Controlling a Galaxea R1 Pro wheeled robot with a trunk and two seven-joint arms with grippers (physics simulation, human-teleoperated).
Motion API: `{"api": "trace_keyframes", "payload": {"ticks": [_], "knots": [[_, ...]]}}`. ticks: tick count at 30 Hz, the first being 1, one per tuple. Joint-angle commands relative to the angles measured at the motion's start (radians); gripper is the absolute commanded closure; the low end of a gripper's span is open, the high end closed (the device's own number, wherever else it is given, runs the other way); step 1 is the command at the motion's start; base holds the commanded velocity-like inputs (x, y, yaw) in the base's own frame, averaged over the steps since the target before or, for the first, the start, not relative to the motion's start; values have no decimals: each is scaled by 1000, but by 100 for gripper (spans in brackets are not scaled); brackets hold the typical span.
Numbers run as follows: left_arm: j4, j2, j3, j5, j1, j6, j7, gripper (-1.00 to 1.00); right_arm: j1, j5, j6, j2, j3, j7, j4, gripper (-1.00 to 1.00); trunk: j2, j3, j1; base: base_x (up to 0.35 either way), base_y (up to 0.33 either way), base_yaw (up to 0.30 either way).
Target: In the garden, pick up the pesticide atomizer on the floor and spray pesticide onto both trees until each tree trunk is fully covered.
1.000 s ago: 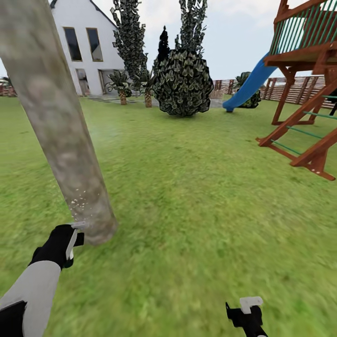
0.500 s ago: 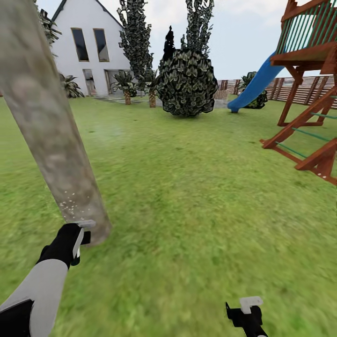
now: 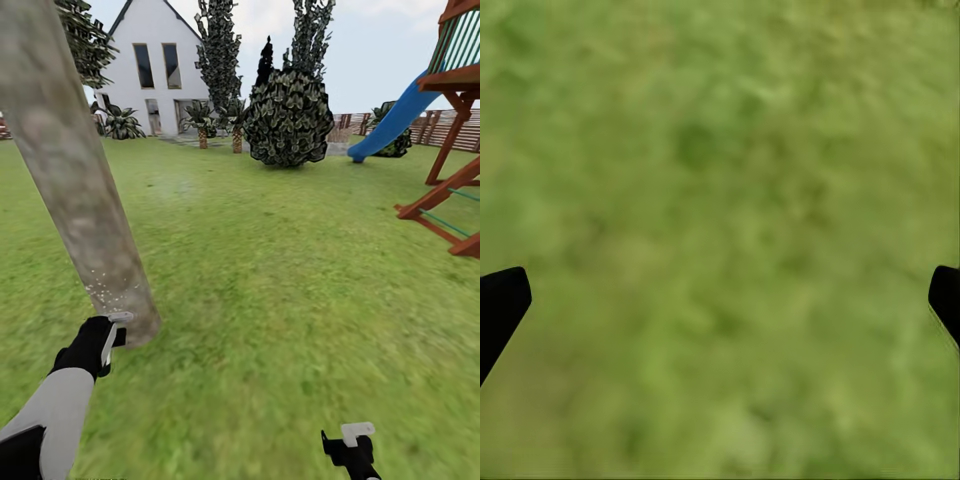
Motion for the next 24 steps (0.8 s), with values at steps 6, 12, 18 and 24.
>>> {"api": "trace_keyframes", "payload": {"ticks": [6, 12, 18, 24], "knots": [[-1, -2, -1, 11, -5, 5, 3, 100, 0, 11, -2, 0, -5, -5, 1, -100, 0, -1, 0, 133, -268, 278], [-1, 11, 2, 6, 1, 5, 2, 100, 0, 11, -3, 0, -5, -5, 0, -100, 0, -1, 0, 109, -270, 105], [-1, 2, -2, 10, -5, 5, 3, 100, 0, 11, -3, -1, -5, -5, 0, -100, 0, -1, 0, 74, -273, 1], [-1, 40, 4, 8, 4, 6, 0, 100, 0, 11, -3, 0, -5, -5, -1, -100, 0, -1, 0, 160, -264, 73]]}}
